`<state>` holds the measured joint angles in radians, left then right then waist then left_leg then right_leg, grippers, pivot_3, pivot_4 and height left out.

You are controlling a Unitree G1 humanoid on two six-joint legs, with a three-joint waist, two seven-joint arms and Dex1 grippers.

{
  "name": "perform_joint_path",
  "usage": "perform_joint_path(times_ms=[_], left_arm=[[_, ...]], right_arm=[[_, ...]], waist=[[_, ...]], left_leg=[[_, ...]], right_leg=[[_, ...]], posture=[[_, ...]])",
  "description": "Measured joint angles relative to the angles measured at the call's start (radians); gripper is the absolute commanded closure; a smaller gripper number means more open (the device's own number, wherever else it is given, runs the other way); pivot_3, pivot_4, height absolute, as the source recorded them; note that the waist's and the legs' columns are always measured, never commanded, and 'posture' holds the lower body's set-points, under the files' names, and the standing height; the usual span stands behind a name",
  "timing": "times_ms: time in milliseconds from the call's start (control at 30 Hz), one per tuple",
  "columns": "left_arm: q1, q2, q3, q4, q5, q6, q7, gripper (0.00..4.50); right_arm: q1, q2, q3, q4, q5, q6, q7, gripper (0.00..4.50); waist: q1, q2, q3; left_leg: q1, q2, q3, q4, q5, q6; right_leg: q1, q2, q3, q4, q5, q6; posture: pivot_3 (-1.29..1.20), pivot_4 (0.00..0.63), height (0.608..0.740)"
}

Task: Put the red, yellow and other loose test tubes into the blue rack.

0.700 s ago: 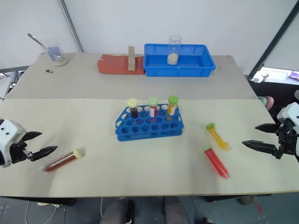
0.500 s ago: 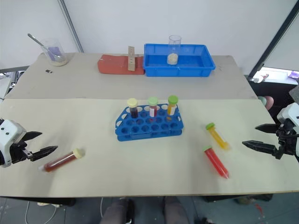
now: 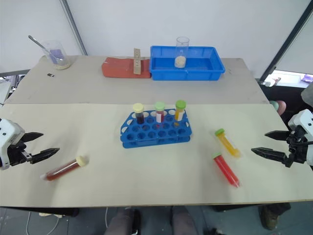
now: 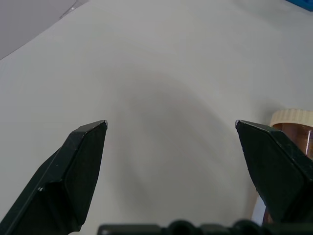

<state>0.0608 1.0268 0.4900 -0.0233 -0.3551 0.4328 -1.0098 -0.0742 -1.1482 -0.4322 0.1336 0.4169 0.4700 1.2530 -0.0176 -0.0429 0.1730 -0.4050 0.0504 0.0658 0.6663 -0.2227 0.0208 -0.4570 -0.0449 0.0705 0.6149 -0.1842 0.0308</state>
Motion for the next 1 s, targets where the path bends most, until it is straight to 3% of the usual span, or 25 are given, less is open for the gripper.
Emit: perform_joint_path(times_ms=[267,433,600,700,1000], left_arm=[[-0.013,-0.009,-0.003,-0.013,-0.039,0.044,-0.016,0.00],[-0.061,-0.018,-0.094,-0.194,-0.092,0.102,-0.025,0.00],[-0.214,-0.063,-0.258,-0.434,-0.218,0.186,-0.027,0.00],[-0.306,-0.123,-0.330,-0.488,-0.286,0.213,-0.027,0.00],[-0.476,-0.270,-0.545,-0.529,-0.314,0.154,-0.078,0.00]], right_arm=[[-0.029,0.001,0.000,-0.008,0.001,0.001,0.000,0.01],[-0.094,0.019,0.046,-0.059,0.022,0.047,-0.018,0.01],[-0.231,0.032,0.202,-0.149,0.025,0.174,-0.092,0.01],[-0.325,0.032,0.333,-0.155,-0.027,0.262,-0.138,0.01],[-0.608,0.136,0.670,0.161,-0.258,0.345,-0.191,0.01]], waist=[[0.001,0.000,0.000],[0.002,0.000,0.000],[0.002,0.000,0.000],[-0.001,0.000,0.000],[-0.001,0.000,0.000]], left_leg=[[0.000,0.000,0.000,0.000,0.000,0.000],[0.000,0.000,0.000,0.001,0.000,0.000],[0.000,-0.001,0.000,0.002,0.000,0.000],[0.000,-0.001,-0.001,0.003,0.000,0.000],[-0.002,-0.002,-0.004,0.010,0.000,0.000]], right_leg=[[0.000,0.000,0.000,0.001,0.000,0.000],[0.001,0.000,0.000,0.001,0.001,0.001],[0.001,0.001,0.001,0.004,0.001,0.001],[0.001,0.001,0.001,0.005,0.002,0.003],[0.001,0.003,0.002,0.010,0.002,0.004]], posture=[[0.00,0.150,0.740],[0.00,0.150,0.740],[0.00,0.150,0.740],[0.00,0.150,0.740],[0.00,0.150,0.740]])
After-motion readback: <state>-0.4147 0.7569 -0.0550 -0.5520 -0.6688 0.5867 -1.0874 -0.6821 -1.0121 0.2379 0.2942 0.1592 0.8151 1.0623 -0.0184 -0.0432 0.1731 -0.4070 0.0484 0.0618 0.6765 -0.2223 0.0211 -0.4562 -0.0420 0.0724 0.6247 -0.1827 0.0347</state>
